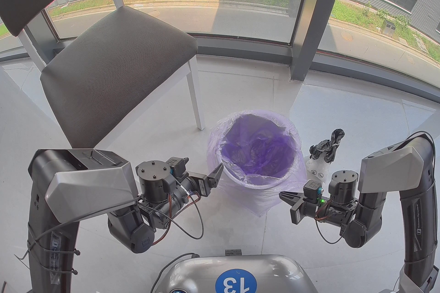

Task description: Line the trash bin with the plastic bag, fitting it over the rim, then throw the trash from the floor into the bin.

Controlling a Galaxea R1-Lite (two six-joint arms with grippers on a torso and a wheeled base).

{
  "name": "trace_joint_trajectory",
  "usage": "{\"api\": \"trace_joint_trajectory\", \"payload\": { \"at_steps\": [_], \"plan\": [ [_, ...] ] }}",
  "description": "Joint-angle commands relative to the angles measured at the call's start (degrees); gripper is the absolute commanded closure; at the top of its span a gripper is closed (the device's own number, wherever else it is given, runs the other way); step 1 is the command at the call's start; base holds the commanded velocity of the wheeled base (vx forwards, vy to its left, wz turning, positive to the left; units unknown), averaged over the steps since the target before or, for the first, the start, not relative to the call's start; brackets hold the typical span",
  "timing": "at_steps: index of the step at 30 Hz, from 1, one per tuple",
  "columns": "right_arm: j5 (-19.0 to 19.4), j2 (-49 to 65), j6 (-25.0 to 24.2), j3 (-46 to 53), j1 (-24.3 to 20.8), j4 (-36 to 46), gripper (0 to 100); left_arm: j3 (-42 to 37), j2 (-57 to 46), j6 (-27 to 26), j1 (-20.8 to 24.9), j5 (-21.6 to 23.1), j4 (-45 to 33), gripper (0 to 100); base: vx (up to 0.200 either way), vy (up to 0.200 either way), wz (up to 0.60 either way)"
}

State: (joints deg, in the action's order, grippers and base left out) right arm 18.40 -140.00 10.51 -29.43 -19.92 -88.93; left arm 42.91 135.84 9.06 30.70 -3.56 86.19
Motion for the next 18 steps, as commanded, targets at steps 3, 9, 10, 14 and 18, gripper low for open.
{"api": "trace_joint_trajectory", "payload": {
  "at_steps": [3,9,10,14,18],
  "plan": [
    [0.15,1.66,0.39,1.3,1.46,-0.89,0,0.07,0.39,0.0,0.07,-0.04,0.03,0,0.0,0.0,0.0],
    [3.14,1.39,1.71,1.13,2.69,-0.98,0,0.07,0.57,0.0,0.07,-0.04,0.03,0,0.0,0.0,0.0],
    [5.6,1.13,2.94,0.69,3.31,-0.98,0,0.07,0.65,0.0,0.07,-0.04,0.03,0,0.0,0.0,0.0],
    [8.41,0.07,4.78,-1.33,4.01,-0.89,0,0.16,0.92,0.0,-0.02,-0.04,0.03,0,0.0,0.0,0.0],
    [8.41,-2.03,4.7,-4.59,4.01,-0.37,0,0.77,1.45,0.0,-0.11,-0.04,-0.05,0,0.0,0.0,0.0]
  ]
}}
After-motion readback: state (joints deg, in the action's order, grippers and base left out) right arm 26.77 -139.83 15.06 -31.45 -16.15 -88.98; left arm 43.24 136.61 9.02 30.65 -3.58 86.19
